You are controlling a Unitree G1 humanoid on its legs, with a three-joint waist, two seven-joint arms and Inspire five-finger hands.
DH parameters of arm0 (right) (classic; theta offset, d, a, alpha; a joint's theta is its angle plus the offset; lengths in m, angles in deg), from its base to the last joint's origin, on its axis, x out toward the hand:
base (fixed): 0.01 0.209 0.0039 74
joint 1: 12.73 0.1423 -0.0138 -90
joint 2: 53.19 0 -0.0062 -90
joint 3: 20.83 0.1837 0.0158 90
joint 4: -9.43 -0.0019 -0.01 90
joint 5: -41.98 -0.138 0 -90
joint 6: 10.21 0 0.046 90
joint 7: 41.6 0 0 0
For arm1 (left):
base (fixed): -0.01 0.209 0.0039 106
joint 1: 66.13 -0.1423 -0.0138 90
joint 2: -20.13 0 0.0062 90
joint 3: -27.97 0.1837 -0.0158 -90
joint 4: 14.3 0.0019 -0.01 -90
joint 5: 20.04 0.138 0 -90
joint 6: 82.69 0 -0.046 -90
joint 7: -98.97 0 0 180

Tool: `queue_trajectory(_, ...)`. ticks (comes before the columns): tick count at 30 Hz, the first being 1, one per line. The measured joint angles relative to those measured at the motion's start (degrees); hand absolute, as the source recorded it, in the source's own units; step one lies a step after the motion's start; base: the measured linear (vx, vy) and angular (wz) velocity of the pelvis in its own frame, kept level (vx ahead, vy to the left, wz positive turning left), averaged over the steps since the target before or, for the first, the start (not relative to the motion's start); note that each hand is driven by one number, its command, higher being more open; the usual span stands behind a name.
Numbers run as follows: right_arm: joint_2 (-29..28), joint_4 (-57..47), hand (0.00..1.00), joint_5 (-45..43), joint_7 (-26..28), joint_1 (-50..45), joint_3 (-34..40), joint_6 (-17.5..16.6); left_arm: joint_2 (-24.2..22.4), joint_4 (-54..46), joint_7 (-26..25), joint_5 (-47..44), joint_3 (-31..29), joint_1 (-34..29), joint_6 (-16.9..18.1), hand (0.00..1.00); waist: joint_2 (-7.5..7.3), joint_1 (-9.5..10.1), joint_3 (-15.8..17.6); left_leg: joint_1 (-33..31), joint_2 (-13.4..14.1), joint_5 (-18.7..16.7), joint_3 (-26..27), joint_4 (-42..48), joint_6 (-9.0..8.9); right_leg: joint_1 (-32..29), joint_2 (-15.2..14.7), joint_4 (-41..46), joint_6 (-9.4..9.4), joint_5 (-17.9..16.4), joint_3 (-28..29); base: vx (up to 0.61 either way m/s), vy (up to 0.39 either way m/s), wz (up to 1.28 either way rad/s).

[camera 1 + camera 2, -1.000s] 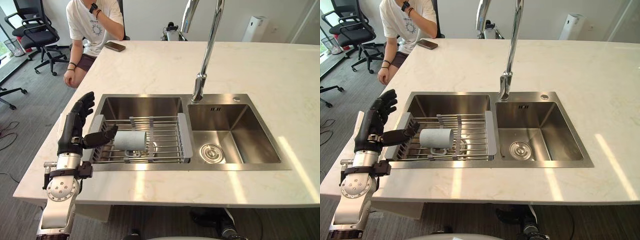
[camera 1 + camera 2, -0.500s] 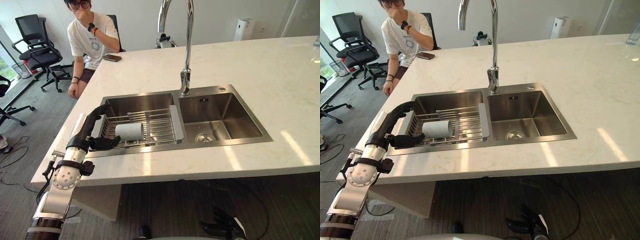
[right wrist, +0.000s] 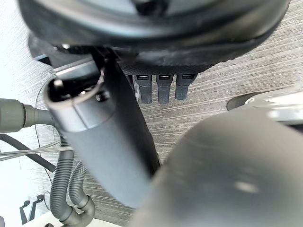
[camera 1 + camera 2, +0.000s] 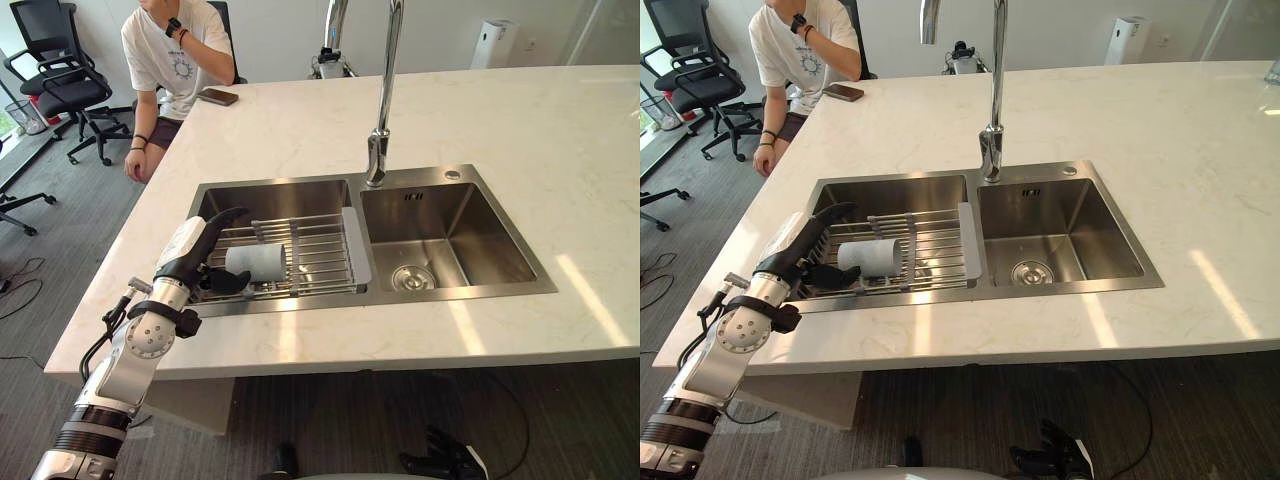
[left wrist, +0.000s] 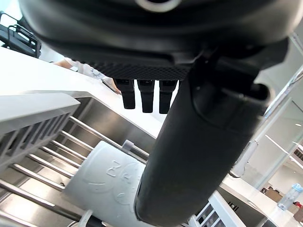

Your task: Walk over to the sink, pick up the cup, carry it to the dishwasher, place the cup inside the dishwasher, then close the dishwasher door

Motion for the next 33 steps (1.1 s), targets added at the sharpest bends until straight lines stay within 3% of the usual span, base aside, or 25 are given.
queue_trajectory(8,-0.43,0.03,0.9,0.0,-0.19,2.21,-0.48,0.0,0.15,0.02,0.0,3.16,2.27,4.09,0.04,0.9,-0.48,-1.16,1.01,0.85,0.1,-0.25,0.03,-0.04,-0.29,0.74,0.04,-0.32,-0.29,-0.19,0.04,0.0,-0.004,0.0)
queue_trajectory(16,-0.99,0.04,0.9,0.0,-0.51,2.4,-1.55,0.02,2.34,2.2,0.48,6.8,5.73,5.46,0.12,0.9,-2.03,-1.54,1.96,0.82,0.02,-0.76,0.1,-0.04,-0.58,0.92,-0.07,-0.82,-0.44,-0.28,0.04,0.0,0.0,0.0)
queue_trajectory(33,-1.24,0.17,0.9,0.02,-0.5,4.1,-2.24,0.78,3.79,7.0,2.27,11.75,7.45,6.47,-0.66,0.9,-2.45,-2.47,2.25,0.65,0.09,-1.22,0.27,-0.07,-0.85,0.9,-0.06,-1.43,-0.63,-0.4,0.08,0.01,-0.008,0.0)
